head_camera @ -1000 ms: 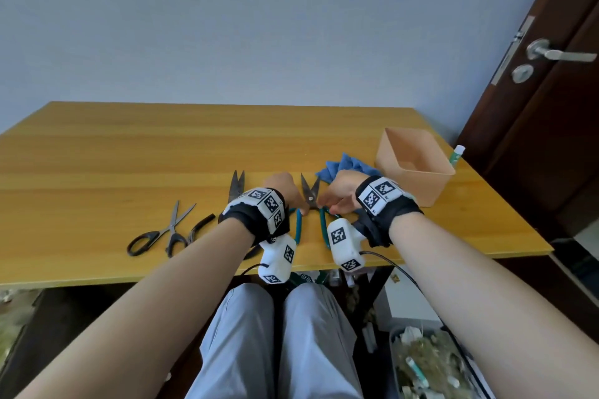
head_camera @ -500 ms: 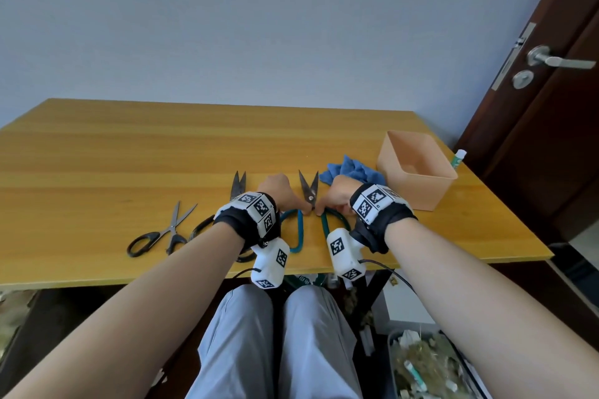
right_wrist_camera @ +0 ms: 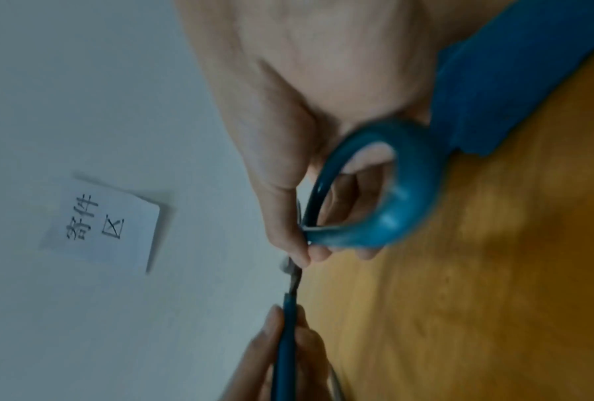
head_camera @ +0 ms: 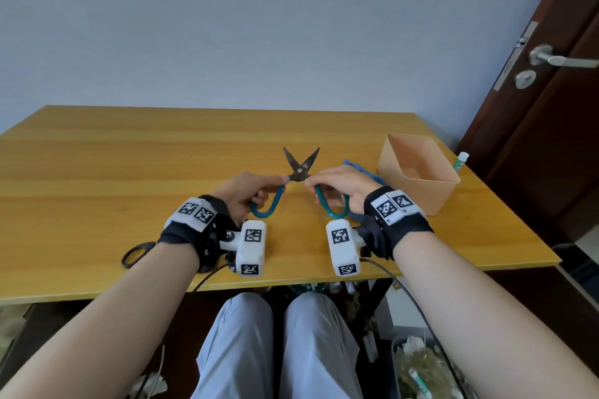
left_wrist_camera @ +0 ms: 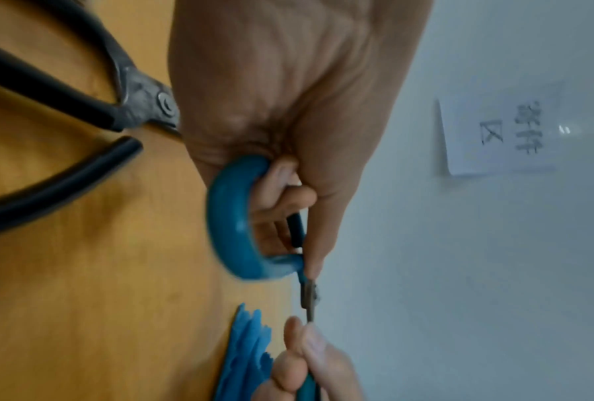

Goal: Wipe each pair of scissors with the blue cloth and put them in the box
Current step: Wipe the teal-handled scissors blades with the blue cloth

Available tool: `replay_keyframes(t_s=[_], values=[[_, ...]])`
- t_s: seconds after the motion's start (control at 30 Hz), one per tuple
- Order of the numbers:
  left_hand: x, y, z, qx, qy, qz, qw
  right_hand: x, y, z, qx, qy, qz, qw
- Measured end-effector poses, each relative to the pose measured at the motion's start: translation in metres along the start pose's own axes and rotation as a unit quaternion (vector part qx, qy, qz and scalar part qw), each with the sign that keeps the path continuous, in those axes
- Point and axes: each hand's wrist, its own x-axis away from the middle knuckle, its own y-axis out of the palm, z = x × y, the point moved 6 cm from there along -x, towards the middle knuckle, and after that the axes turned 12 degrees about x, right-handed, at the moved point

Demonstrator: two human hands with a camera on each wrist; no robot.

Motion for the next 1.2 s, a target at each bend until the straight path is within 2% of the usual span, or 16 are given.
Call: replay_keyframes(t_s=[0.13,0.2,0.33,0.47,0.53,0.63,0.7,0.8,0.87,1.03,1.2], values=[[0.011,-0.007,-0.001,0.146,-0.034,-0.049,0.987,-0.003,0.0,-0.001,-0.163,-0.026,-0.029,0.986],[0.013,-0.009,-0.002,0.185,-0.034,-0.064,0.98,-0.004,0.0,-0.002,-0.225,-0.034,-0.031,0.973],[0.011,-0.014,-0.004,0.141,-0.024,-0.044,0.989,-0.005,-0.007,-0.002,-0.22,-0.042,0.006,0.974],[0.011,-0.012,0.001,0.14,-0.012,-0.028,0.99,-0.005,-0.03,-0.007,-0.341,-0.061,0.075,0.935],[0.013,-0.012,0.006,0.153,0.0,-0.024,0.988,-0.01,-0.043,-0.006,-0.353,-0.046,0.114,0.928],[0.01,-0.015,0.013,0.172,0.008,-0.024,0.985,-0.023,-0.062,0.001,-0.193,-0.014,0.186,0.963],[0.009,-0.018,0.016,0.179,0.01,-0.024,0.984,-0.034,-0.072,0.006,-0.071,0.011,0.22,0.973],[0.009,-0.022,0.018,0.172,0.012,-0.025,0.985,-0.044,-0.071,0.01,0.116,0.05,0.194,0.973],[0.01,-0.024,0.017,0.165,0.013,-0.021,0.986,-0.049,-0.067,0.014,0.221,0.073,0.166,0.958],[0.01,-0.029,0.012,0.158,0.01,-0.007,0.987,-0.058,-0.068,0.025,0.293,0.085,0.151,0.94],[0.009,-0.032,0.011,0.153,0.009,-0.006,0.988,-0.061,-0.075,0.028,0.249,0.077,0.196,0.945]])
